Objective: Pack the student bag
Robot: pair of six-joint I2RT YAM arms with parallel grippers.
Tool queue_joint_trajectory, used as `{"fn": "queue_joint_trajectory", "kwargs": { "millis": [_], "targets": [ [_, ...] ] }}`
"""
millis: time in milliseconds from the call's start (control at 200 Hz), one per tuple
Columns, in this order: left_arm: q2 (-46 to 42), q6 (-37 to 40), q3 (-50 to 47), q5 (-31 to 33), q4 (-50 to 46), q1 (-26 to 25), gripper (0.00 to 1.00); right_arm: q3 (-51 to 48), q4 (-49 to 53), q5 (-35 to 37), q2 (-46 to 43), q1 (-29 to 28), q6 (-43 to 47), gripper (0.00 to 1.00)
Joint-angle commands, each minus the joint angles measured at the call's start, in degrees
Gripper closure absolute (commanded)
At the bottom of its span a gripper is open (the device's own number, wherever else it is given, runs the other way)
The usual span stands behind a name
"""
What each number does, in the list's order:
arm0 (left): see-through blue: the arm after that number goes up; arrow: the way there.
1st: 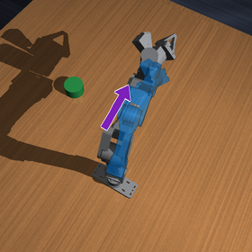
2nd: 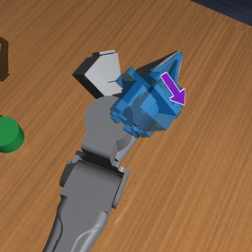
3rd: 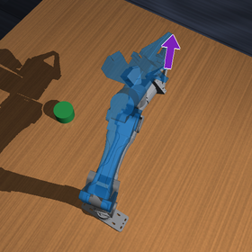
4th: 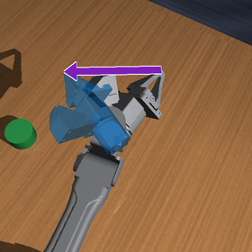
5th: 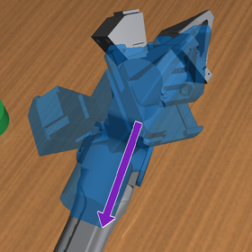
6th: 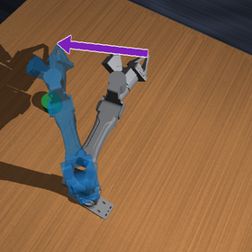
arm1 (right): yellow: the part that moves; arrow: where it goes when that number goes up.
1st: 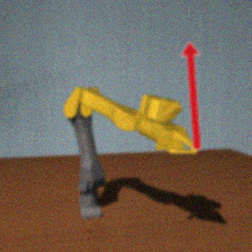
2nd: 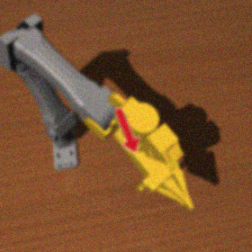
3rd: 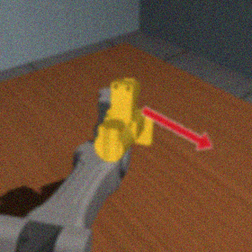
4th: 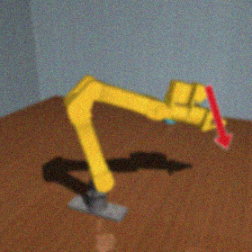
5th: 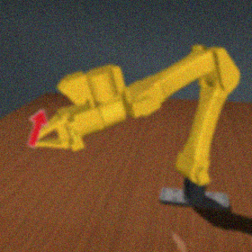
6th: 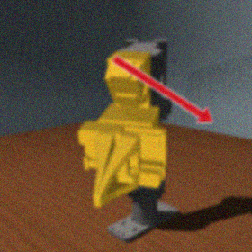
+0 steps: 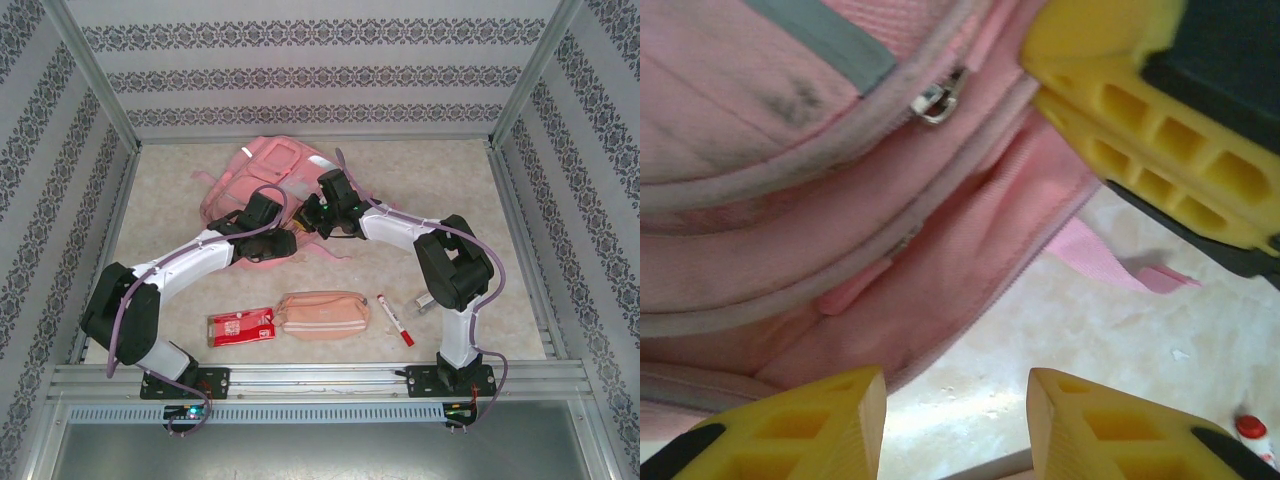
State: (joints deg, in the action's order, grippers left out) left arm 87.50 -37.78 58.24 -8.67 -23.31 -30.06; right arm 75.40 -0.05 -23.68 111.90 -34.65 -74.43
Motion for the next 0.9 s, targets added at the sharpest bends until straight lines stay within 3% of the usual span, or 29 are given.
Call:
{"fn": "queue_joint_trajectory", "kwargs": {
  "millis": [0, 160, 290, 405, 585, 760, 894],
  "targets": [
    [0.8, -0.5, 1.5, 5.3, -2.9, -0.9, 0.59, 2.5, -5.8, -1.8, -2.8, -0.2, -1.5, 1.0],
    [1.3, 2.1, 0.7, 9.2, 0.6, -0.9, 0.67, 2.5, -6.6, -2.1, -3.2, -0.7, -2.2, 1.0],
    [1.5, 6.0, -2.6, 7.5, 9.3, -0.9, 0.74, 2.4, -7.1, -2.1, -3.9, -0.8, -2.5, 1.0],
    [1.9, 10.4, -4.6, 7.0, 15.0, -0.9, 0.73, 2.5, -8.1, -2.1, -4.5, -1.1, -3.6, 1.0],
    [3.1, 14.3, -5.3, 12.1, 18.8, -0.8, 0.72, 3.5, -8.2, -1.5, -5.1, -1.7, -4.0, 1.0],
    [4.3, 15.6, -4.8, 13.3, 19.9, -0.5, 1.0, 3.5, -8.1, -1.3, -5.4, -2.2, -4.1, 1.0],
    [3.0, 16.9, -4.8, 13.8, 18.9, -0.5, 1.0, 1.9, -7.2, -0.6, -6.2, -1.7, -3.0, 1.0]
  ]
}}
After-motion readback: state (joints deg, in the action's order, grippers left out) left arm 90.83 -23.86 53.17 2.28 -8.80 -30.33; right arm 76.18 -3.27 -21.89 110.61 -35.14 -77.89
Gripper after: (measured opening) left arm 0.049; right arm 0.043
